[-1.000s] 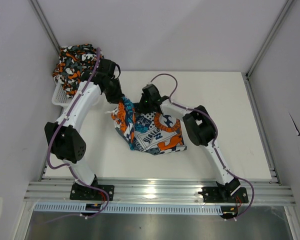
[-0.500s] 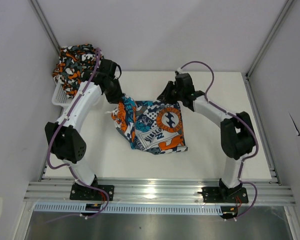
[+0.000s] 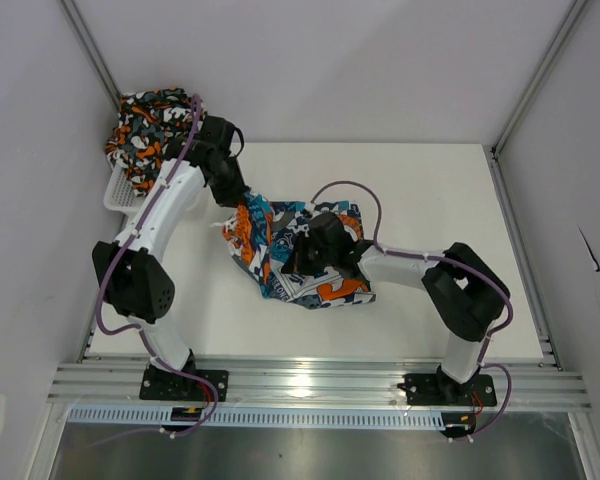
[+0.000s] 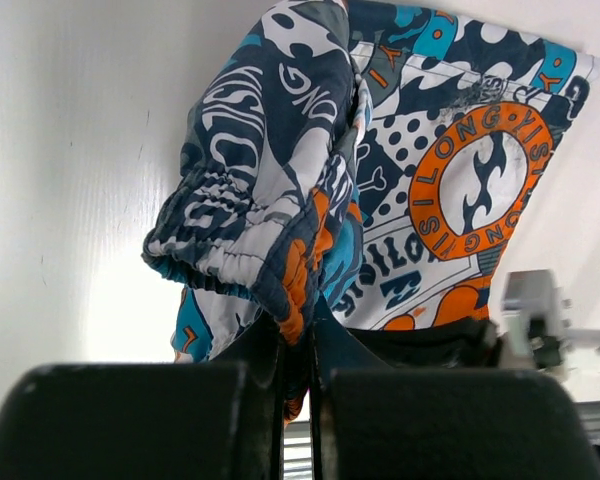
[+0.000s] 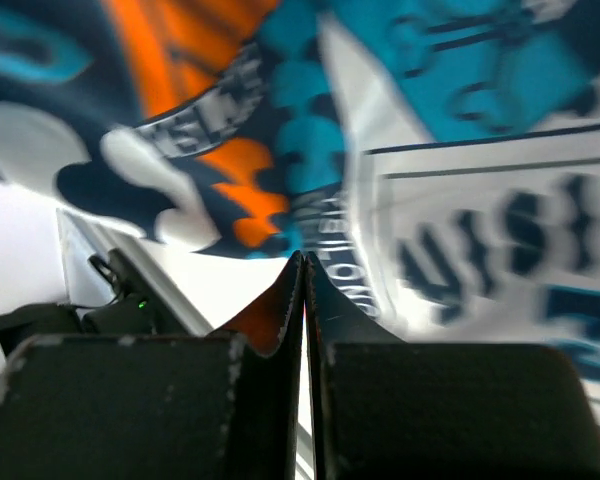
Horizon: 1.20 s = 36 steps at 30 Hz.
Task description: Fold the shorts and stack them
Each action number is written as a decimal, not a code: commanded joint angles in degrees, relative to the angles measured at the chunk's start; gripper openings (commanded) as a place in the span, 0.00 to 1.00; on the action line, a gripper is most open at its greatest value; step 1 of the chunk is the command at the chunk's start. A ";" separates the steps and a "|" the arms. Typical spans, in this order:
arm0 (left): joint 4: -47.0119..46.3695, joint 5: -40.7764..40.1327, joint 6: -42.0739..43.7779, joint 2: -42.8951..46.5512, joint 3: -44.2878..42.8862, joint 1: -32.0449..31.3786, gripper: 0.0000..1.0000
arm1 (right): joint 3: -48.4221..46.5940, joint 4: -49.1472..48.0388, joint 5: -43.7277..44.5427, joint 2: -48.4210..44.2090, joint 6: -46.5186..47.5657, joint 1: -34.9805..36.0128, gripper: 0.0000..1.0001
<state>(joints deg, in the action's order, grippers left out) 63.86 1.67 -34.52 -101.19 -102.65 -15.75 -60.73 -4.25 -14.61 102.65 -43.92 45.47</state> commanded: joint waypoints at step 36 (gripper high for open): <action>8.04 -5.98 2.09 2.13 -6.25 0.19 0.00 | -17.05 -2.34 7.68 17.85 -6.17 13.33 0.00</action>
<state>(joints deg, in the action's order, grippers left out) 71.26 -3.31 -33.45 -101.36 -106.17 -15.73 -76.01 -4.51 -5.10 120.79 -48.38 59.33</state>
